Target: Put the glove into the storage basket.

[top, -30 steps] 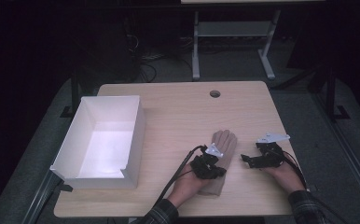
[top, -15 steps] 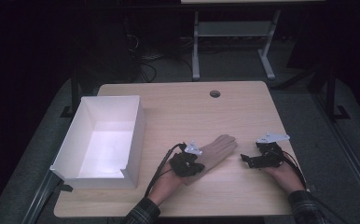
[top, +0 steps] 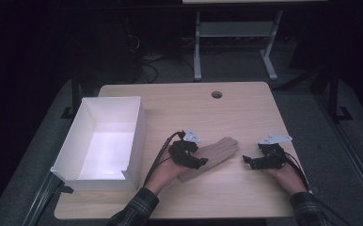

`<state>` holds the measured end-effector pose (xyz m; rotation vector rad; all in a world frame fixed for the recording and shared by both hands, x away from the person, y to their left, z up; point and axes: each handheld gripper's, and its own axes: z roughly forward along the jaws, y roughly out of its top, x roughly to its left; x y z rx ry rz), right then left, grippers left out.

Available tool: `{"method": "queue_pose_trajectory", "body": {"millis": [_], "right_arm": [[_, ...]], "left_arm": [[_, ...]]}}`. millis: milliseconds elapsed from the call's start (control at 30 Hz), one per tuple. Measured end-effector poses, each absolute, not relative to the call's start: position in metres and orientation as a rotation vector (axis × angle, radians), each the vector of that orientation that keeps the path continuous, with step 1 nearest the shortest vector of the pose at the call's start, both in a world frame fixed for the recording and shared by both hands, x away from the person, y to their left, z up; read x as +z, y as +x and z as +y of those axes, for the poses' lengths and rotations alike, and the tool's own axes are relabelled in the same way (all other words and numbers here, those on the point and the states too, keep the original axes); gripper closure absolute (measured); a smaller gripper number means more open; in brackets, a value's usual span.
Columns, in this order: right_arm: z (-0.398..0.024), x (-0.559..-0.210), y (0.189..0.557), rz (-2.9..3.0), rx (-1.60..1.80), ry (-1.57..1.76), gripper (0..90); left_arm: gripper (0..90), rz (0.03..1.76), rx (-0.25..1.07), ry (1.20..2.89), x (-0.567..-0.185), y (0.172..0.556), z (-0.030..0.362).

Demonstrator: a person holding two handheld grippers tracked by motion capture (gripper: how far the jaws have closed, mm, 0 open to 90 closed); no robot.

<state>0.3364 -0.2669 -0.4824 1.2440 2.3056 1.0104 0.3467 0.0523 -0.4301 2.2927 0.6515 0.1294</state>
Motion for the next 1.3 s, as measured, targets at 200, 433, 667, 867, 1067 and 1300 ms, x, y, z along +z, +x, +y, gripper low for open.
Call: {"method": "queue_pose_trajectory", "body": {"millis": [200,433,667,867,1067,1300], "right_arm": [[-0.267,-0.482,0.336,2.306,1.010,1.244,12.8],[-0.267,-0.482,0.336,2.306,1.011,1.243,12.8],[-0.267,-0.482,0.336,2.306,1.011,1.243,12.9],[-0.267,-0.482,0.336,2.306,1.011,1.246,12.9],[-0.267,-0.482,0.336,2.304,1.010,1.247,12.9],[-0.267,-0.482,0.336,2.303,1.010,1.247,12.9]], "left_arm": [[13.8,0.594,0.113,2.348,-0.441,0.357,0.036],[13.5,0.586,0.121,2.412,-0.463,0.357,0.027],[16.6,0.563,0.136,2.408,-0.464,0.356,0.028],[48.5,0.545,0.082,2.386,-0.461,0.357,0.036],[67.9,0.595,0.033,2.355,-0.460,0.357,0.038],[68.8,0.647,0.022,2.324,-0.446,0.357,0.044]]}}
